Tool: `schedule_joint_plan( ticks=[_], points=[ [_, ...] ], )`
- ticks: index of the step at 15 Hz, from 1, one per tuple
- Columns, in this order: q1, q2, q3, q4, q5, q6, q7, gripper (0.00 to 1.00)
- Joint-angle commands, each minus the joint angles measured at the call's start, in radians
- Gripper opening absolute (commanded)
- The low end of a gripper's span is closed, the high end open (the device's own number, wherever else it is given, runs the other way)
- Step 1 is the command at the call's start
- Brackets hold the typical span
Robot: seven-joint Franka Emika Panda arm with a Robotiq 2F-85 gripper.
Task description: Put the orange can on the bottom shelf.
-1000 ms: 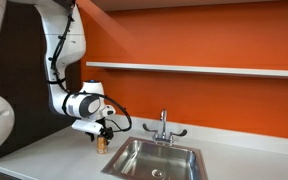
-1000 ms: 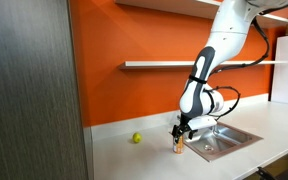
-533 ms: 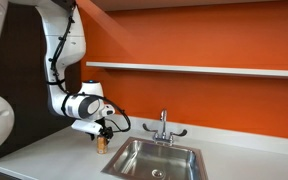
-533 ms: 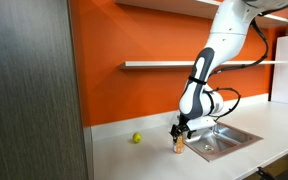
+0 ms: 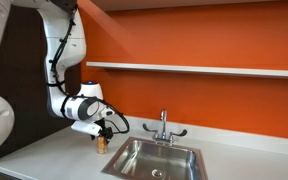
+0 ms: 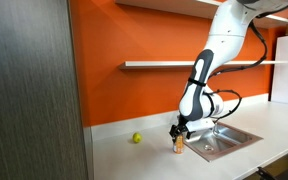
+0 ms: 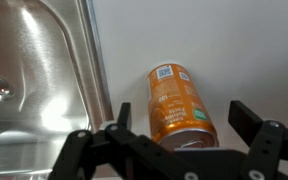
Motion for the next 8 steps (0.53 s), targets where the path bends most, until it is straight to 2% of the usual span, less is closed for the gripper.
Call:
schedule_joint_plan(
  ticks=[1, 8],
  points=[
    [-0.014, 0.013, 0.011, 0.005, -0.001, 0.038, 0.023, 1.00],
    [-0.008, 0.027, 0.003, 0.012, -0.003, 0.055, 0.025, 1.00]
  ],
)
